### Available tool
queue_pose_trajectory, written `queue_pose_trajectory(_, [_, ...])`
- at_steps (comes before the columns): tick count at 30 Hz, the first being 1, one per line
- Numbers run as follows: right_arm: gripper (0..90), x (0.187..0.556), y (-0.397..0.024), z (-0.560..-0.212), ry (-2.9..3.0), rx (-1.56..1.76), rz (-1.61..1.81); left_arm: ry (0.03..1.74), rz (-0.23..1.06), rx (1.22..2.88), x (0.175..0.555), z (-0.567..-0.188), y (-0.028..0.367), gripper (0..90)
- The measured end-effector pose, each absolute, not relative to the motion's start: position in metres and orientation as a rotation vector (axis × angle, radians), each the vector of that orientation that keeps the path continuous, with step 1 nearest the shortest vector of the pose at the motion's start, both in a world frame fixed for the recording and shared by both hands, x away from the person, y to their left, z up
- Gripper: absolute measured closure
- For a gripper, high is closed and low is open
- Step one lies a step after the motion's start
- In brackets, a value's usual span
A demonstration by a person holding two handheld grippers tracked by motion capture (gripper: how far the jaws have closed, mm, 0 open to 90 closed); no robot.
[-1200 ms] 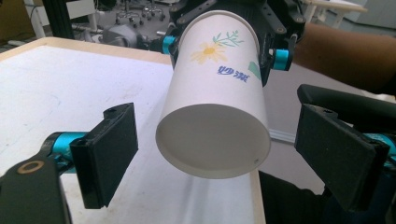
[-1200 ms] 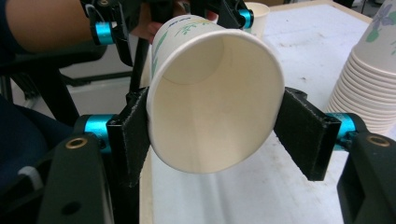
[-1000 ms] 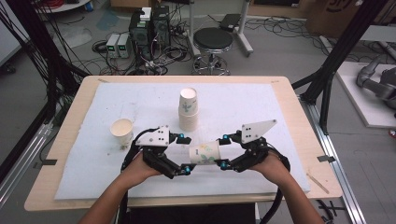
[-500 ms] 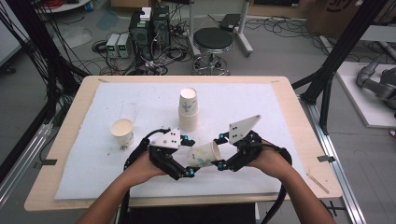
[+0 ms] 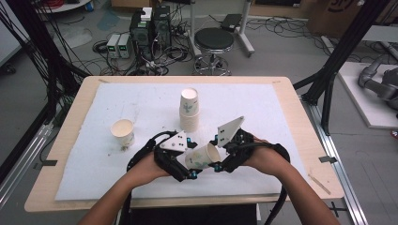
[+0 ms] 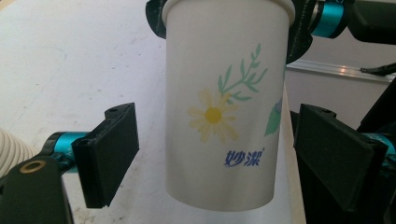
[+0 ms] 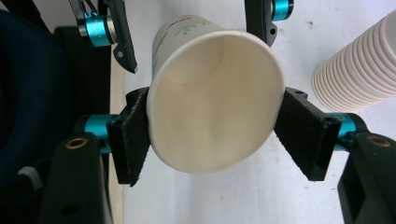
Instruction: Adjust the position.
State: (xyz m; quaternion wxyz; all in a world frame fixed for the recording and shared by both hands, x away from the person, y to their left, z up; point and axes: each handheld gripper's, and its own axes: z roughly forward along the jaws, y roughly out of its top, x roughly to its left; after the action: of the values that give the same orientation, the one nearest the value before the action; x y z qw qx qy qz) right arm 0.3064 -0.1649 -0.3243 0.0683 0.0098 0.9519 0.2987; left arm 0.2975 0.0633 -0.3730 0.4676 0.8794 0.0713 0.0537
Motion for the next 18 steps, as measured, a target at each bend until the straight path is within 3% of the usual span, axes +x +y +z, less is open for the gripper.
queue_pose_trajectory(18, [31.2, 0.305, -0.145, -0.327, 2.908, -0.036, 0.718, 0.173, 0.126, 2.250, 0.298, -0.382, 0.052, 18.2])
